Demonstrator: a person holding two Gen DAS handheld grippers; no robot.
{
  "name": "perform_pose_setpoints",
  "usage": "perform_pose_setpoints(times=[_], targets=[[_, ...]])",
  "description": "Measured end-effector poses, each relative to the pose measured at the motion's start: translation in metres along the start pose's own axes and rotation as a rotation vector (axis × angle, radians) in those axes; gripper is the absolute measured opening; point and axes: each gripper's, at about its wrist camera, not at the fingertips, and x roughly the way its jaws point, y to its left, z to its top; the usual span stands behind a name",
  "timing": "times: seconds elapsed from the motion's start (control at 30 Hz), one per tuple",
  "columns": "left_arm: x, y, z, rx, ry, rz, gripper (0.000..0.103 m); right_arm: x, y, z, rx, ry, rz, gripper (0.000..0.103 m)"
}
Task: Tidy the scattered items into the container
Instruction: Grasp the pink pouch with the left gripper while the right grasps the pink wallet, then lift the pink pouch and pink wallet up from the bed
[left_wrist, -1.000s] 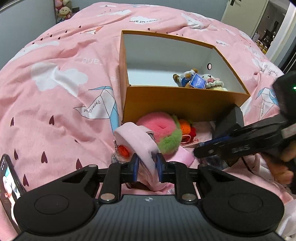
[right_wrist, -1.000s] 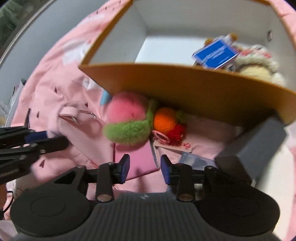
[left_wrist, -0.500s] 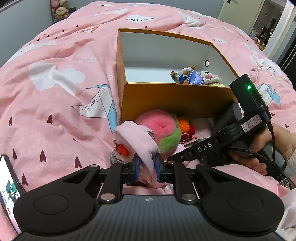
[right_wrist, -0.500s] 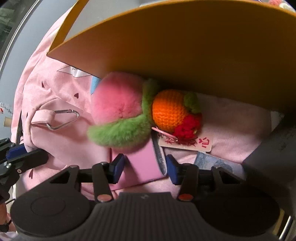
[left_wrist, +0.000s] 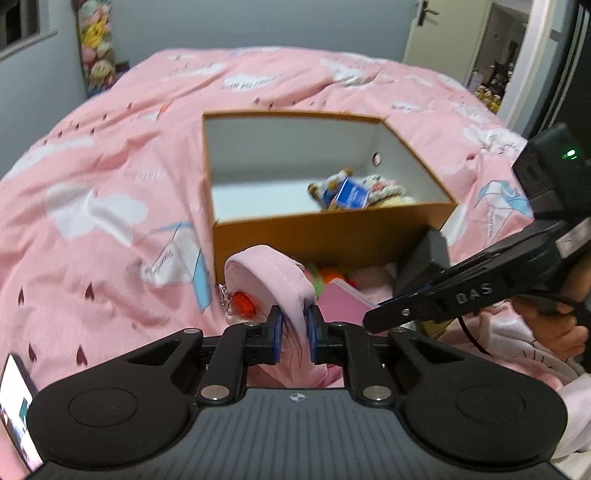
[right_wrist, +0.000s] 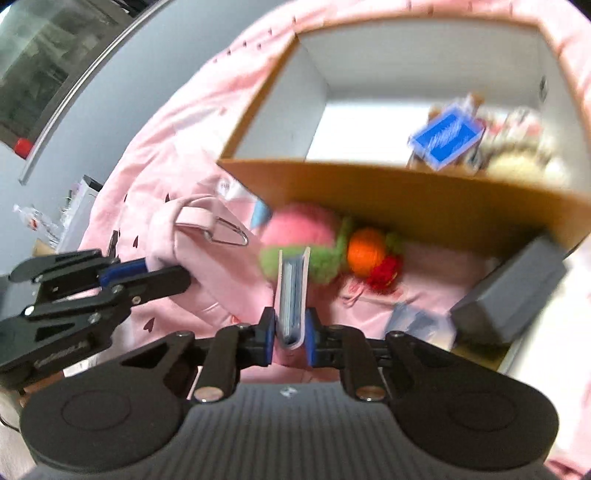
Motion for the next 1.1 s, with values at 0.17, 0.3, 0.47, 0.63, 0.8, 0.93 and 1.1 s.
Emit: perform_pose_setpoints(times=[0.17,0.3,0.47,0.63,0.8,0.93,1.1], targets=[[-0.008,-0.007,0.004,0.039,-0.076,-0.009,0.015,-0.031,0.012,0.008,-0.084,-0.095,-0.132,0.018],[-0.002,-0.01,0.001,0.066,-0.084,0.028,0.015,-0.043,0.013,0.002,-0.127,-0.121,-0.242,0.018],[0.009,-0.006,-0.008,0.073,-0.044,0.037,0.015,-0.028,0.005,-0.003,-0.117,-0.097,-0.265,0.018],[0.038,0.001,-0.02,0.034,0.072,-0.006,0.015,-0.018,0.01,-0.005,-0.098,-0.094,-0.237,0.018],[0.038,0.001,-0.028,0.038,0.088,-0.043,0.015,-0.015,0.025,-0.003,-0.14,-0.116,-0.226,0.018],[0.039,0.003,-0.028,0.037,0.1,-0.058,0.016,0.004,0.029,-0.008,-0.152,-0.056,-0.205,0.018],[0.038,0.002,-0.029,0.035,0.114,-0.072,0.017,0.012,0.032,-0.012,-0.167,-0.022,-0.19,0.02]])
